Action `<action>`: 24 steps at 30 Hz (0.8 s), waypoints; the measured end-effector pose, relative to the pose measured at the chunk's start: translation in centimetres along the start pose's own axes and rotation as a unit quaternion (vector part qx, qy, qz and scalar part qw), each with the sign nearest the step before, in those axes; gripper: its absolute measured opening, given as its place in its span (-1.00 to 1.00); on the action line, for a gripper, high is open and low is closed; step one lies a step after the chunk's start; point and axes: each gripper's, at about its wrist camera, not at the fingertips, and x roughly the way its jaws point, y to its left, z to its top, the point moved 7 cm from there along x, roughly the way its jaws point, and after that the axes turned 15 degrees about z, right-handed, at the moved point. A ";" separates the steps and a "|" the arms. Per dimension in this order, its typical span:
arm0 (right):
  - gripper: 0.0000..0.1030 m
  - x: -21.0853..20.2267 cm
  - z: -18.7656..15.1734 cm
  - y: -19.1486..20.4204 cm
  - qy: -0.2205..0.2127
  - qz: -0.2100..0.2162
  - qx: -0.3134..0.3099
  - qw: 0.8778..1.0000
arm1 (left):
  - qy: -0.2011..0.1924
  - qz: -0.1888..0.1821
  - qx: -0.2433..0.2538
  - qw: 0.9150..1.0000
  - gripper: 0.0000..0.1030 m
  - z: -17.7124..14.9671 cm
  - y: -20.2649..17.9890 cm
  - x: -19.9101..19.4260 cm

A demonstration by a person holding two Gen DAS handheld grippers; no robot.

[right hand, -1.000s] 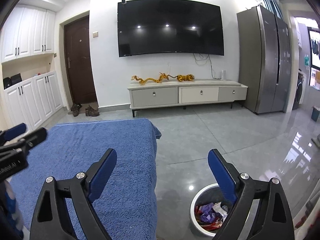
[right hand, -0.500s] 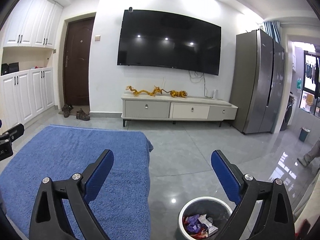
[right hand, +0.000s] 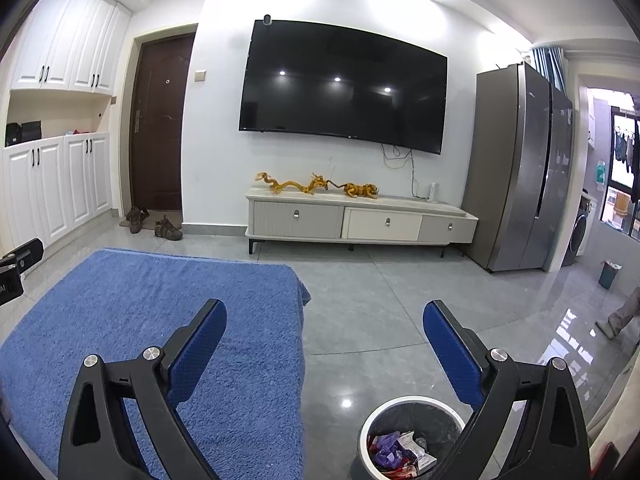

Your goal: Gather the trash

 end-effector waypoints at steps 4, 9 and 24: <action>0.89 0.3 0.0 -0.1 0.003 0.001 0.000 1.000 | 0.002 0.000 0.001 1.000 1.00 -0.2 0.0 0.2; 0.89 0.7 -0.4 -0.1 0.010 0.000 0.002 1.000 | 0.005 -0.001 -0.001 1.000 1.00 -0.3 0.1 0.6; 0.90 1.2 -0.7 0.4 0.021 0.001 0.000 1.000 | 0.012 -0.014 -0.001 1.000 1.00 -0.8 -0.1 0.8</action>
